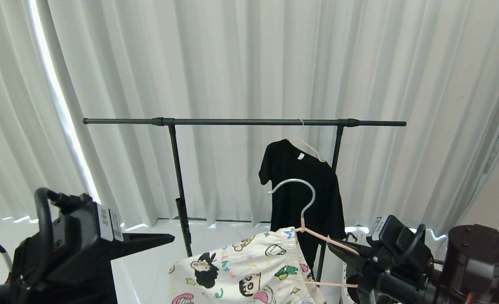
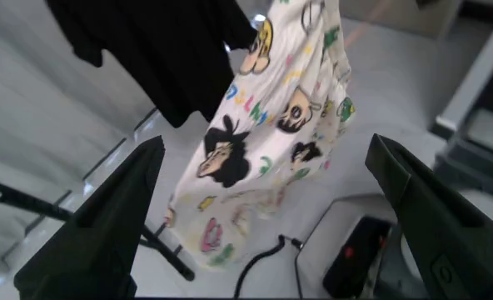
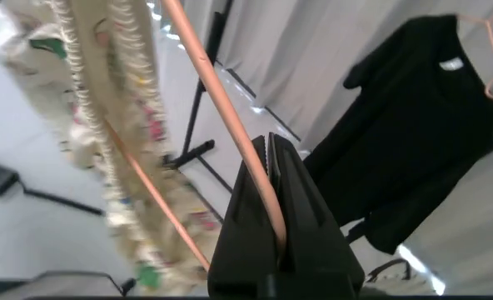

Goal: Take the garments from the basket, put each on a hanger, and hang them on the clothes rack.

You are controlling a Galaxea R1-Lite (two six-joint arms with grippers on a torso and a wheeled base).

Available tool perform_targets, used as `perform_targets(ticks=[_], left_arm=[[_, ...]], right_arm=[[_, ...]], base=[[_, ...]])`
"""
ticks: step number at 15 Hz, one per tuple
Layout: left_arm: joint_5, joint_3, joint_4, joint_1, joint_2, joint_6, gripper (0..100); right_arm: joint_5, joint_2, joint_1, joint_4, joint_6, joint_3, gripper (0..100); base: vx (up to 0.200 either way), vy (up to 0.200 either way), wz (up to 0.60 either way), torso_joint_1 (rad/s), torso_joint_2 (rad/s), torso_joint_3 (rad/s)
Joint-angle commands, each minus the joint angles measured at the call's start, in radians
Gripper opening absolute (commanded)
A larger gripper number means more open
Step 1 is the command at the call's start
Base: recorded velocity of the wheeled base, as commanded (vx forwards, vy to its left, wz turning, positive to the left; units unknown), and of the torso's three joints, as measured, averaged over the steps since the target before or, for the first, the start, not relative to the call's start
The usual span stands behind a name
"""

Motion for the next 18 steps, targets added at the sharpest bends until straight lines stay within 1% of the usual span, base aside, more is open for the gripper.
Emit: perform_targets(ticks=[1,2,4,5,6,7,8,10,13,14,16,18], left_arm=[[-0.024,0.037,-0.004,0.004,-0.022,0.021,100],[-0.026,0.028,-0.027,0.002,0.01,0.021,100],[-0.026,0.028,-0.146,-0.027,0.098,0.018,100],[-0.032,0.028,-0.202,-0.029,0.147,0.015,100],[-0.073,0.028,-0.209,-0.032,0.164,0.012,100],[-0.15,0.034,-0.209,-0.03,0.179,0.014,100],[-0.173,0.042,-0.212,-0.024,0.196,0.015,100],[-0.177,0.037,-0.215,0.007,0.225,0.014,100],[-0.179,0.034,-0.225,0.005,0.259,0.014,100],[-0.177,0.033,-0.258,0.004,0.285,0.012,100],[-0.177,0.023,-0.295,0.004,0.317,0.011,100],[-0.179,0.01,-0.297,0.002,0.328,0.011,100]], right_arm=[[0.021,-0.038,0.006,-0.001,-0.027,0.025,0],[0.025,-0.04,0.01,-0.001,-0.032,0.023,0],[0.025,-0.041,0.023,-0.001,-0.034,0.015,0],[0.025,-0.044,0.032,-0.001,-0.035,0.017,0],[0.025,-0.047,0.037,-0.001,-0.038,0.017,0],[0.025,-0.049,0.037,-0.001,-0.044,0.015,0],[0.025,-0.055,0.037,-0.003,-0.054,0.015,0],[0.028,-0.067,0.047,-0.003,-0.064,0.014,0],[0.03,-0.09,0.087,-0.003,-0.067,0.009,0],[0.025,-0.098,0.119,-0.003,-0.072,0.011,0],[0.024,-0.098,0.144,-0.003,-0.075,0.009,0],[0.024,-0.097,0.155,-0.003,-0.075,0.003,0]], base=[[0.0,0.0,0.0,0.0,0.0,0.0],[0.0,0.0,0.0,0.0,0.0,0.0],[0.0,0.0,0.0,0.0,0.0,0.0],[0.0,0.0,0.0,0.0,0.0,0.0],[0.0,0.0,0.0,0.0,0.0,0.0],[0.0,0.0,0.0,0.0,0.0,0.0],[0.0,0.0,0.0,0.0,0.0,0.0],[0.0,0.0,0.0,0.0,0.0,0.0],[0.0,0.0,0.0,0.0,0.0,0.0],[0.0,0.0,0.0,0.0,0.0,0.0],[0.0,0.0,0.0,0.0,0.0,0.0],[0.0,0.0,0.0,0.0,0.0,0.0]])
